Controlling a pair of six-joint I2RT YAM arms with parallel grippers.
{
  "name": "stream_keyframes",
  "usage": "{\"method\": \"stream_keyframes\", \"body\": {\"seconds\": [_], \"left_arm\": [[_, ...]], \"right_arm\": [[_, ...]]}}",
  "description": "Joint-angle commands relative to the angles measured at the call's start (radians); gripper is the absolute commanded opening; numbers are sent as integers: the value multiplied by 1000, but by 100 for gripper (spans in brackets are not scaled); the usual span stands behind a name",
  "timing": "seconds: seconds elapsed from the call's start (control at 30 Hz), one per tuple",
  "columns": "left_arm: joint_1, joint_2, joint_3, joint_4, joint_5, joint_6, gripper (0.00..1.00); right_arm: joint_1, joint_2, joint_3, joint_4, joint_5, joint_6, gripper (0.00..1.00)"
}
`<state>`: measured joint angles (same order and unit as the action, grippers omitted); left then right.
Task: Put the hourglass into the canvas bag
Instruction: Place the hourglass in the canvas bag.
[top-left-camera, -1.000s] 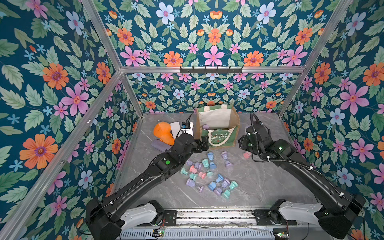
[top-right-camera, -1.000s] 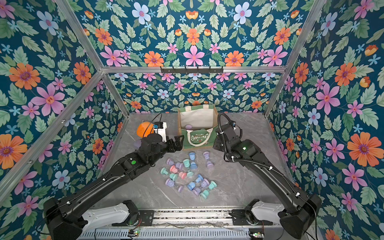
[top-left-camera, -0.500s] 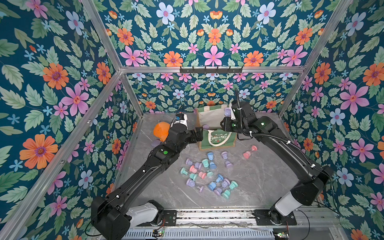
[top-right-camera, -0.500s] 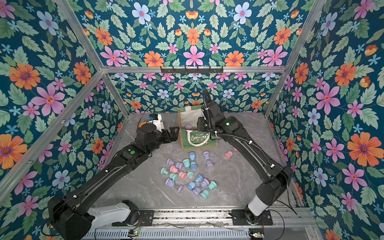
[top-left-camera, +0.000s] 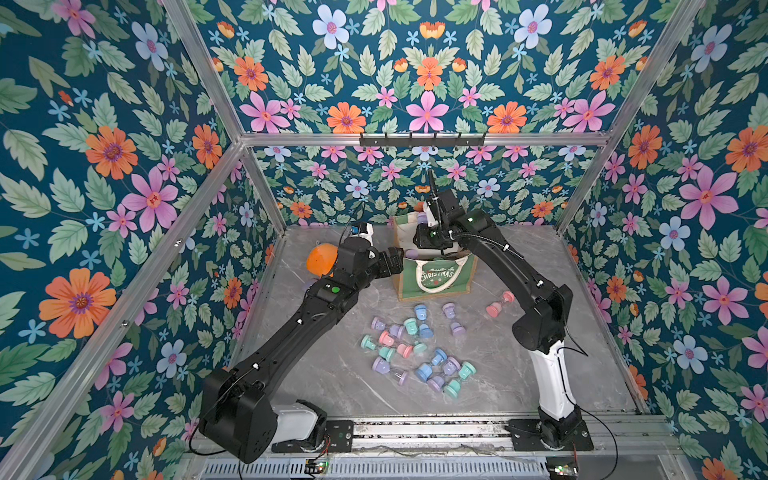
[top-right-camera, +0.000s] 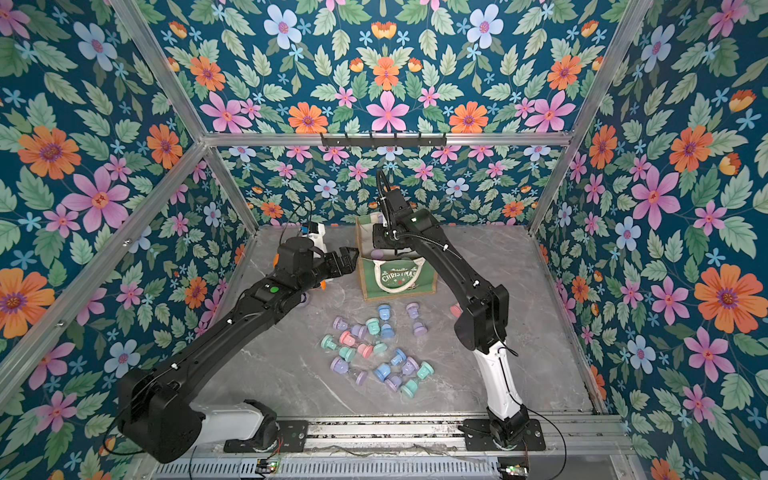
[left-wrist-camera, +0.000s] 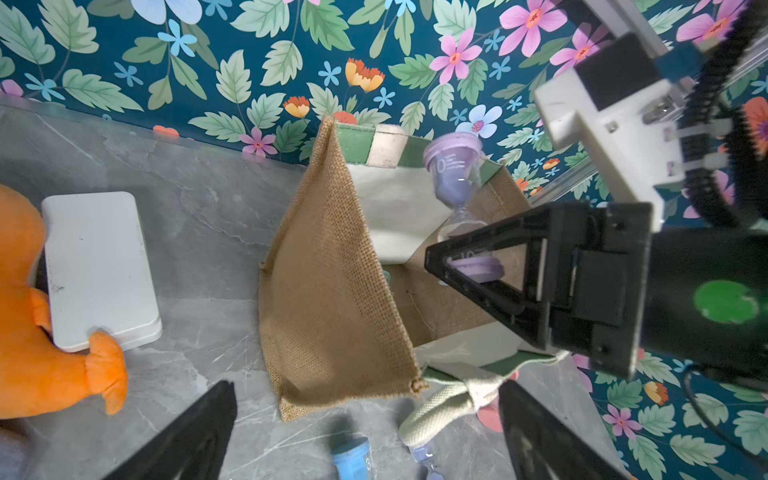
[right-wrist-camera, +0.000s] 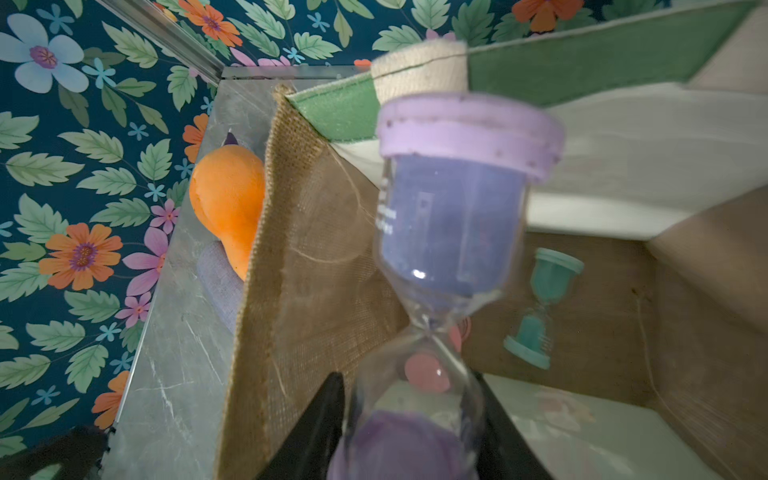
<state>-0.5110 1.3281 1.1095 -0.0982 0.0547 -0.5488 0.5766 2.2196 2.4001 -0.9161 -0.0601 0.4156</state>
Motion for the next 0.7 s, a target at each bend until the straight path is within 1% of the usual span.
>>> {"method": "stream_keyframes", "body": {"seconds": [0.0,0.1,0.43,0.67], "left_arm": [[6,10,4,40,26,-6,100],[14,26,3,52,36,-13,100],[22,53,-10,81,58,-34,100],[22,52,-18,81,63,-40,100]], "right_arm": [[-11,69,65,-68,-46,-19,29],[-11,117,88,-69,-58,-18,29],[-12,182,39,-10,-94,-9,29],[-14,237,35,-7,-80,2,30]]}}
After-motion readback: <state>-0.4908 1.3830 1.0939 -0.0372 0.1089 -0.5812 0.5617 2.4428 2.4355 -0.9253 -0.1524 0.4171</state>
